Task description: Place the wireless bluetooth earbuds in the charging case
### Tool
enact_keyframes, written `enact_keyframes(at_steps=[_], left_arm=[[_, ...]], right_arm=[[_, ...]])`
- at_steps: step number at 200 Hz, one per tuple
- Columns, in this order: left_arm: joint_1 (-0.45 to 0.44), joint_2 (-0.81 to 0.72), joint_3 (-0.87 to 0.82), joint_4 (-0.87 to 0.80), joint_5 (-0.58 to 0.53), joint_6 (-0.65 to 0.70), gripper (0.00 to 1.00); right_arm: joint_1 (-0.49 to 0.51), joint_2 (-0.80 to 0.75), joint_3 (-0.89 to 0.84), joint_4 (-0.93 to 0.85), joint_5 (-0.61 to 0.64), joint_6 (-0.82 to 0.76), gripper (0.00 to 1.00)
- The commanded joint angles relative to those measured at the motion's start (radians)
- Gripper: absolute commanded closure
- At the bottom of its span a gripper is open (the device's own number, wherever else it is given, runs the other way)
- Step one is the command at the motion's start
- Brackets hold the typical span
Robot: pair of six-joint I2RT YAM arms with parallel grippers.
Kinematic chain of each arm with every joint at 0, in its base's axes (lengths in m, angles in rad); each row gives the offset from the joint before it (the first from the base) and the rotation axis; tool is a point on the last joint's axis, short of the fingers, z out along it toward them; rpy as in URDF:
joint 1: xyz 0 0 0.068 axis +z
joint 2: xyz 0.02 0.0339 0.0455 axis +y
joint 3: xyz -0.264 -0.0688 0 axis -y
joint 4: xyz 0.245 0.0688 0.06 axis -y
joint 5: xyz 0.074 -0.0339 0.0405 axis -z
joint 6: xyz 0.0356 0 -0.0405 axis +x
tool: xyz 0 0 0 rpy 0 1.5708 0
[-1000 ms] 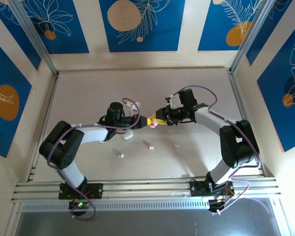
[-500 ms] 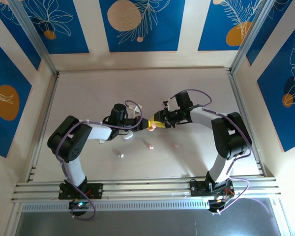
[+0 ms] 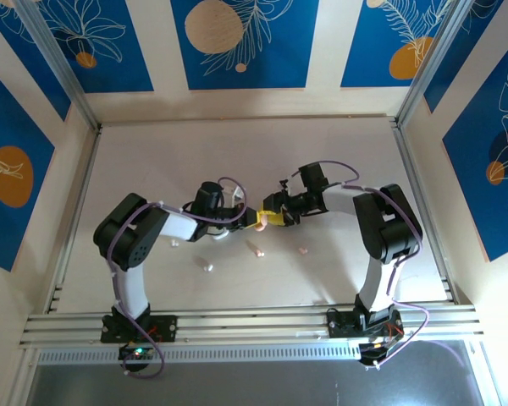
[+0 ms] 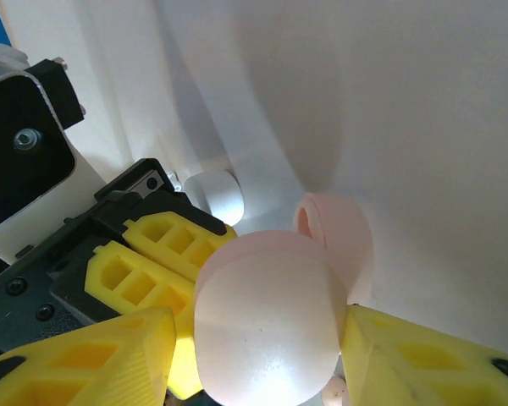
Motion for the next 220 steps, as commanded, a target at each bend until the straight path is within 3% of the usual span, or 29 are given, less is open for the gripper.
enact_keyframes(at_steps=[1,58,132,173,220], left_arm=[[-0.022,0.014,0.038,0.004,0.0,0.0,0.92],[-0.036,0.021,0.057,-0.037,-0.005,0.015,0.9],[-0.048,0.001,0.063,-0.062,-0.007,0.03,0.89],[-0.016,-0.109,0.023,-0.121,-0.054,0.086,0.79],[0.095,-0.313,-0.067,-0.192,-0.112,0.147,0.62]], right_arm=[[0.002,0.015,0.012,-0.035,-0.02,-0.018,0.4],[-0.001,-0.004,0.039,-0.135,0.064,-0.062,0.24],[-0.003,-0.089,0.038,-0.226,0.166,-0.099,0.15],[0.022,-0.195,0.036,-0.324,0.296,-0.142,0.12],[0.102,-0.287,0.037,-0.419,0.505,-0.188,0.1]])
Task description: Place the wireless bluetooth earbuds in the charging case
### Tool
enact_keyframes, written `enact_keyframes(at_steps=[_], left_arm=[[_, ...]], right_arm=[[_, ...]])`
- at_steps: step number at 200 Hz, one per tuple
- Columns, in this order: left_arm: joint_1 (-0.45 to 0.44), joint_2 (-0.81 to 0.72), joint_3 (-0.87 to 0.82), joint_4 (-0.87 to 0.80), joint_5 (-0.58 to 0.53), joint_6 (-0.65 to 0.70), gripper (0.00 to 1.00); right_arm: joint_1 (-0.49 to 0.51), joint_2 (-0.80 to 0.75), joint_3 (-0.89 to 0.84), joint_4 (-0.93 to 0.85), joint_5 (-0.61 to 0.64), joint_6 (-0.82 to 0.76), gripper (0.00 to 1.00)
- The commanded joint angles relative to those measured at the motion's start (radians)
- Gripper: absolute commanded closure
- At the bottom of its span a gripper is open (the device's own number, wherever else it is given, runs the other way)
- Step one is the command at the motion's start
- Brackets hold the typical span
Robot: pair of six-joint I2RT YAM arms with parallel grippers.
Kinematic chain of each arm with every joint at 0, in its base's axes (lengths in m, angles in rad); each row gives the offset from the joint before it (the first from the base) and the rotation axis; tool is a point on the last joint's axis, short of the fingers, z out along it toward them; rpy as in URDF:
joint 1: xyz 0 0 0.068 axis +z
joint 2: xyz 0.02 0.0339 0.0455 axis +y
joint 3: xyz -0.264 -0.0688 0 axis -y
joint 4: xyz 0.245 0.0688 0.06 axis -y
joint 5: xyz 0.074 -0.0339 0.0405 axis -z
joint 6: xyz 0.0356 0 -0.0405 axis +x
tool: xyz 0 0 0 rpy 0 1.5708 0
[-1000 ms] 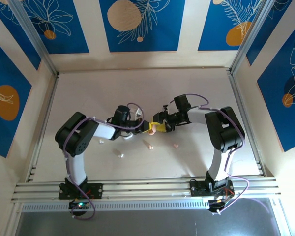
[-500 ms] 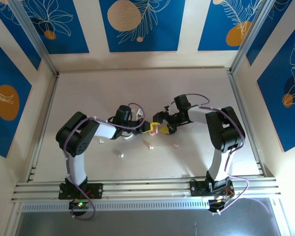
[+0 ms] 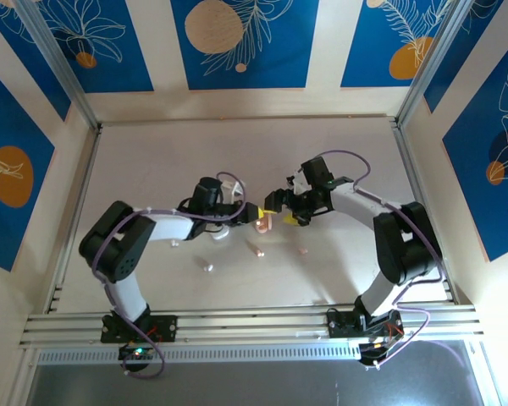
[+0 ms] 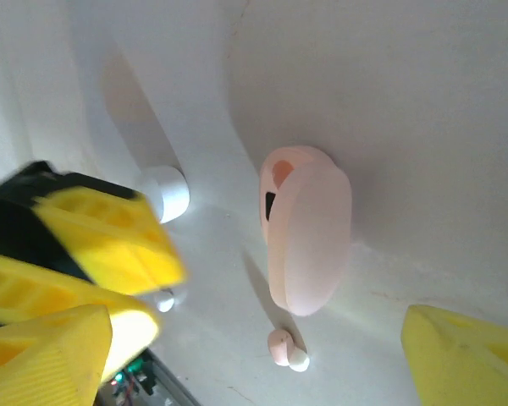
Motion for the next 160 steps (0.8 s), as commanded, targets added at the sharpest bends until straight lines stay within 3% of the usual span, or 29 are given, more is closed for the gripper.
enact_keyframes(at_steps=[1,25,44,89,160], left_arm=[[0.065,-0.11,-0.045,-0.058,-0.05,0.057,0.61],[0.139,-0.245,-0.11,-0.094,-0.104,0.089,0.35],[0.164,-0.372,-0.161,-0.132,-0.197,0.142,0.0],[0.159,-0.585,-0.26,-0.142,-0.363,0.211,0.0],[0.155,-0.523,-0.27,-0.061,-0.318,0.177,0.0]], right_arm=[[0.051,-0.045,0.012,-0.101,0.15,-0.051,0.1],[0.12,-0.062,0.02,-0.144,0.294,-0.082,0.09],[0.17,-0.054,0.03,-0.173,0.387,-0.099,0.08],[0.255,0.045,0.096,-0.237,0.555,-0.121,0.08],[0.311,0.176,0.202,-0.319,0.723,-0.127,0.09]])
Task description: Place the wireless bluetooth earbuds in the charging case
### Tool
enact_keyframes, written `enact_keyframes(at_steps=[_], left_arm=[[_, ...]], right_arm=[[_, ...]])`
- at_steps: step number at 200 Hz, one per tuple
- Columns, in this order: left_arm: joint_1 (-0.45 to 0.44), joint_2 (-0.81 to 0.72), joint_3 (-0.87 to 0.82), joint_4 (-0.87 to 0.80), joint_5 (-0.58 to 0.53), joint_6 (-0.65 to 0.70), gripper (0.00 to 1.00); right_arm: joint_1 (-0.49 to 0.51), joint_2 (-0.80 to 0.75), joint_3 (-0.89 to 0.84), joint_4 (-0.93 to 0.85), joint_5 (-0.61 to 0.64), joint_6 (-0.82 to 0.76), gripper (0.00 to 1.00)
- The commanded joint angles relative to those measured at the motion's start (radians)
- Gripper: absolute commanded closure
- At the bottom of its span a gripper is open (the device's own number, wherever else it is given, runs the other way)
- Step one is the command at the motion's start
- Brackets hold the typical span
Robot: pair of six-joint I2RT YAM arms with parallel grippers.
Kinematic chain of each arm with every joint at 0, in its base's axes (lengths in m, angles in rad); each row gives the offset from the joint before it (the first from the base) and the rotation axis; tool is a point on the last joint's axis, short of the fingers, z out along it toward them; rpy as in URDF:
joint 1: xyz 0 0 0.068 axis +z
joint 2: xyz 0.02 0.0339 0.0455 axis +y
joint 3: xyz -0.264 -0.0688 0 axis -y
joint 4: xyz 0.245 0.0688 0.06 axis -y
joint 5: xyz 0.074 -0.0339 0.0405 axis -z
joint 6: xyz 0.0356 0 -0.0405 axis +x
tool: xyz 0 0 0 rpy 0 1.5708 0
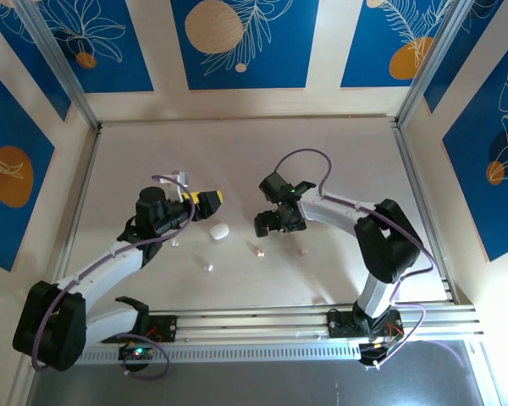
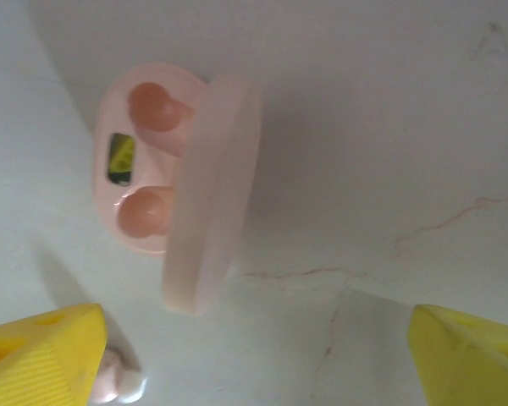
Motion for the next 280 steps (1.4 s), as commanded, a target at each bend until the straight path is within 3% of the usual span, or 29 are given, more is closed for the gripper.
enact_keyframes(at_steps=[1,104,280], left_arm=[[-0.006,0.025,-0.01,0.049,0.011,-0.002,0.0],[-0.015,0.035,-0.007,0.051,0.011,0.006,0.0],[-0.024,0.035,-0.006,0.048,0.005,0.016,0.0]], right_arm=[[0.014,0.029,0.047,-0.059,0.087,-0.012,0.09],[0.018,0.083,0.095,-0.12,0.193,-0.009,0.09],[-0.04,0.079,0.106,-0.125,0.2,-0.035,0.1]])
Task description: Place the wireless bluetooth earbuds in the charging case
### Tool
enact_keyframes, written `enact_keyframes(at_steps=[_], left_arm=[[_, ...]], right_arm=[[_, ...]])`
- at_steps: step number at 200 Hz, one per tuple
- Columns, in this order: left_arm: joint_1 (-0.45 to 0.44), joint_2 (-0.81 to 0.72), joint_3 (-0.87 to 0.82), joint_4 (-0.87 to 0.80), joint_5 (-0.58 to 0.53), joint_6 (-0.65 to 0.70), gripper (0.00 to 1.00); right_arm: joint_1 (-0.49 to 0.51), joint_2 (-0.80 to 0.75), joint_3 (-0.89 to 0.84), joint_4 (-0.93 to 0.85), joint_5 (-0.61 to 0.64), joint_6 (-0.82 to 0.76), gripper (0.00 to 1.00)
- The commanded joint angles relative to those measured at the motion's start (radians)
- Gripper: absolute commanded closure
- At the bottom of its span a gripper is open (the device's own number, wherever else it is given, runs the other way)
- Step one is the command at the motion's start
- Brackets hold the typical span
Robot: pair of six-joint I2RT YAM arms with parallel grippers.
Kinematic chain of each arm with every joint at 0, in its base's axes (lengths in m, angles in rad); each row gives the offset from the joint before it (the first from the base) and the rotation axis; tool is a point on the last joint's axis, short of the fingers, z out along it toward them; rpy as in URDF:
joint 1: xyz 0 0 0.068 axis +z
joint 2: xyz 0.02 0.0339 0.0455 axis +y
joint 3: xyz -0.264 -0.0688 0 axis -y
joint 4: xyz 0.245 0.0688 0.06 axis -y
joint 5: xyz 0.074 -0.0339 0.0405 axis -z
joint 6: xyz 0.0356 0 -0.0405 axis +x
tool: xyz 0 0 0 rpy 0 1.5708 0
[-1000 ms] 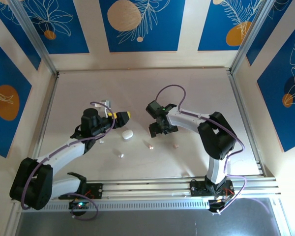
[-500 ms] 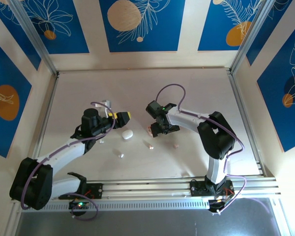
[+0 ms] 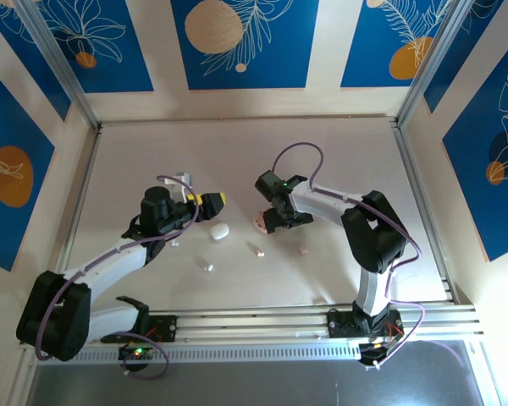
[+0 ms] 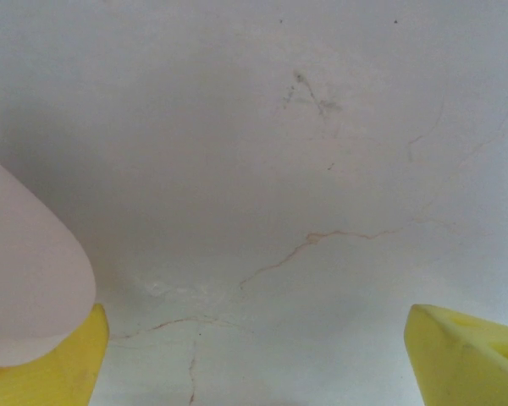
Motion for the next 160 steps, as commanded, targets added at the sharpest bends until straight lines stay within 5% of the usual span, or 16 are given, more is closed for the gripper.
enact_keyframes(at_steps=[1,160], left_arm=[[-0.008,0.005,-0.006,0.037,0.004,0.014,0.0],[-0.014,0.0,-0.006,0.036,0.001,0.021,0.0]], right_arm=[[-0.01,0.006,0.029,-0.021,0.004,-0.009,0.1],[-0.06,0.029,0.05,-0.005,-0.022,-0.032,0.09]])
